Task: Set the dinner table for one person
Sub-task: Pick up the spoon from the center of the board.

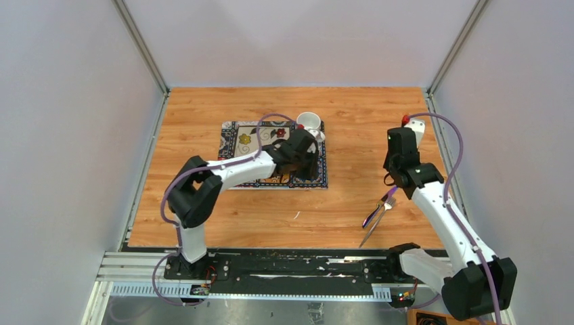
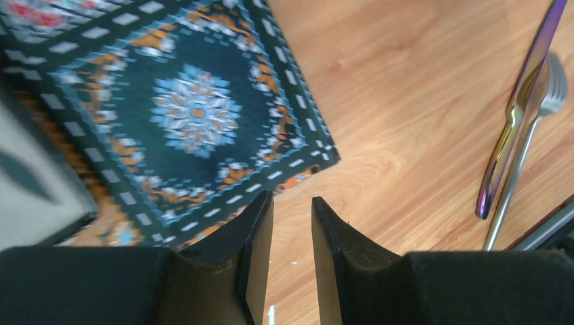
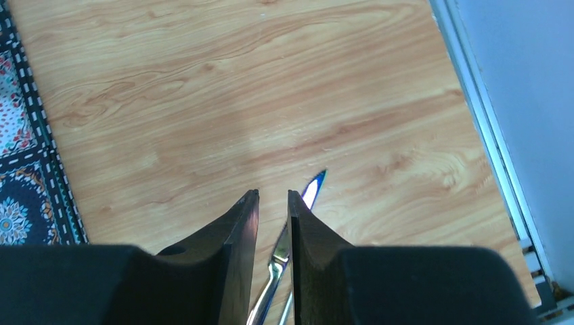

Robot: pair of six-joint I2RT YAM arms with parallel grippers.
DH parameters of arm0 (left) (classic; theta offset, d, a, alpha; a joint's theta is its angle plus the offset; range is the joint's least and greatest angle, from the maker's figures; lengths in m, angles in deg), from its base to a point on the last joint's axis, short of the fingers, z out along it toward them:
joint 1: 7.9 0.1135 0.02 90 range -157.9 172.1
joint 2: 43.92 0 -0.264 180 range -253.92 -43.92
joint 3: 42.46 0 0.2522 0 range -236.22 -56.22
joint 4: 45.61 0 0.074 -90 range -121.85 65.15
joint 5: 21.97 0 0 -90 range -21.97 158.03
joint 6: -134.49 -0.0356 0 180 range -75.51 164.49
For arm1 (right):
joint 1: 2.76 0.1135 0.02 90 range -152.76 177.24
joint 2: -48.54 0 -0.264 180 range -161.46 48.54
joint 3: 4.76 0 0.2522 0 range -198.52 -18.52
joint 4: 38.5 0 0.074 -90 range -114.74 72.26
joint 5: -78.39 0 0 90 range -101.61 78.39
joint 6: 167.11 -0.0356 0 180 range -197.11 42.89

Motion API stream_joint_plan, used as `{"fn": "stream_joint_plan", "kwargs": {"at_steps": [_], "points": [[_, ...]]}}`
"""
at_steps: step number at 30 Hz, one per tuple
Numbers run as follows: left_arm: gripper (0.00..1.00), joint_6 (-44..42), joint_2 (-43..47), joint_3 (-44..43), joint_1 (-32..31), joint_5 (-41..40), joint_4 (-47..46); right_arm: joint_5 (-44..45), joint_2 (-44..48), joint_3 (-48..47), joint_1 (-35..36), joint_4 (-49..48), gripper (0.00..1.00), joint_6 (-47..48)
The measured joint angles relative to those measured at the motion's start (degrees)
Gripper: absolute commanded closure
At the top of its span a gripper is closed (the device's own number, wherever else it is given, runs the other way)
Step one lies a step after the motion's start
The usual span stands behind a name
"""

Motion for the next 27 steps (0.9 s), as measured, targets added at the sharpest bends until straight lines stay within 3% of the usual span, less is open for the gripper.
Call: {"fn": "stream_joint_plan", "kwargs": {"at_steps": [5, 8, 14, 17, 23, 27], "points": [[0.67, -0.1, -5.8, -4.5, -5.7, -0.8, 2.0, 8.7, 5.2, 3.4, -0.1, 0.0, 0.68, -3.1], [0.67, -0.2, -6.9, -6.6, -8.4, -1.3, 2.8, 13.3, 8.3, 4.8, -0.5, 0.0, 0.39, -5.2], [0.68, -1.2, -9.9, -13.4, -12.0, -2.5, 5.3, 17.6, 9.4, 5.2, -1.6, 0.1, 0.23, -7.6], [0.68, -2.1, -12.9, -18.1, -13.5, -3.2, 6.7, 17.3, 7.0, 5.0, -2.2, 0.9, 0.22, -8.0], [0.68, -3.9, -17.0, -23.7, -15.2, -3.8, 9.9, 15.2, 0.2, 0.5, -3.1, 7.0, 0.41, -9.9], [0.69, -4.8, -17.1, -24.3, -16.0, -4.0, 11.2, 13.3, -0.5, -1.1, -3.3, 11.0, 0.44, -12.4]]}}
